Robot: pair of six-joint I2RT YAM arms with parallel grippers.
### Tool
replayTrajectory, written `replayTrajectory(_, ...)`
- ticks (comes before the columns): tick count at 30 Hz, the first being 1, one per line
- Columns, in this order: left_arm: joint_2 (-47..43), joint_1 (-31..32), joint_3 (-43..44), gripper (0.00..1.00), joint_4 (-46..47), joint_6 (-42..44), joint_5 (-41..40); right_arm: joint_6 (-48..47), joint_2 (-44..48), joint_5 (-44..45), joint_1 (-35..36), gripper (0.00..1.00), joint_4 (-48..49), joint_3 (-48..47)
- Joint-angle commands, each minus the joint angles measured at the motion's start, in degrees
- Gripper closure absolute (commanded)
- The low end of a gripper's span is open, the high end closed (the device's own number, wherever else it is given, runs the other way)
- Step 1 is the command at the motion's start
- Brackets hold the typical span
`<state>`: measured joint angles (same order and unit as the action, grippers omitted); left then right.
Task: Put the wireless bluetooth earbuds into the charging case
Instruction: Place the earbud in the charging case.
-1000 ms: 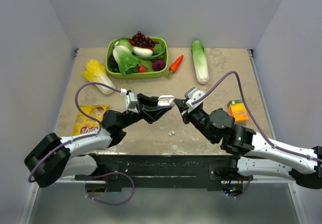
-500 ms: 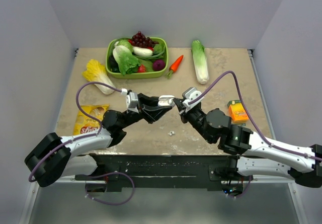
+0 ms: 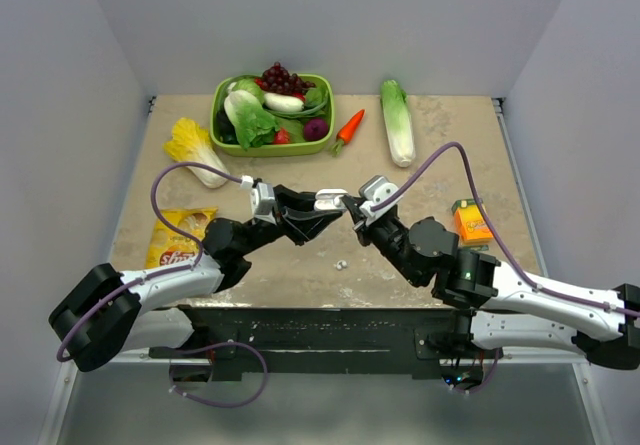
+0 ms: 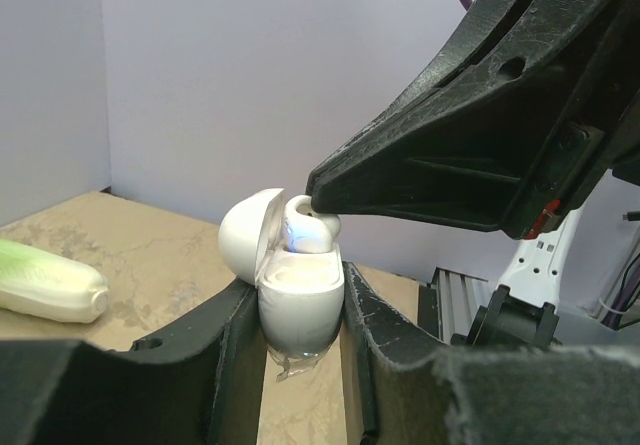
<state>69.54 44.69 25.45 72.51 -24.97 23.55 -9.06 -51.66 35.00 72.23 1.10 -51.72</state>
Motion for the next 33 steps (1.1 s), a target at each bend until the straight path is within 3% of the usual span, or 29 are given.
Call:
replayTrajectory(1, -0.98, -0.3, 3.02, 1.0, 9.4, 0.01, -2.11, -0.61, -1.34, -1.52, 1.07, 1.0, 0.13, -0.75)
replayTrajectory(13, -1.51, -0.3, 3.11, 1.0, 9.49, 0.27, -2.72, 0.01, -0.46, -0.11, 1.78, 1.0, -0.93, -0.31)
replayTrajectory(17, -1.86, -0.3, 2.67, 1.0, 9.49, 0.36, -2.81, 0.62, 0.77, 0.94, 1.86, 0.81, -0.93, 0.22)
replayTrajectory(20, -1.95, -0.3, 2.67, 1.0, 9.49, 0.36, -2.63, 0.71, 1.38, 1.47, 1.78, 0.72, -0.49, 0.31)
replayTrajectory(33, -1.6, -0.21, 1.71, 1.0, 10.19, -0.34, -2.54, 1.5, 1.04, 2.44, 1.69, 0.65, 1.53, -2.06)
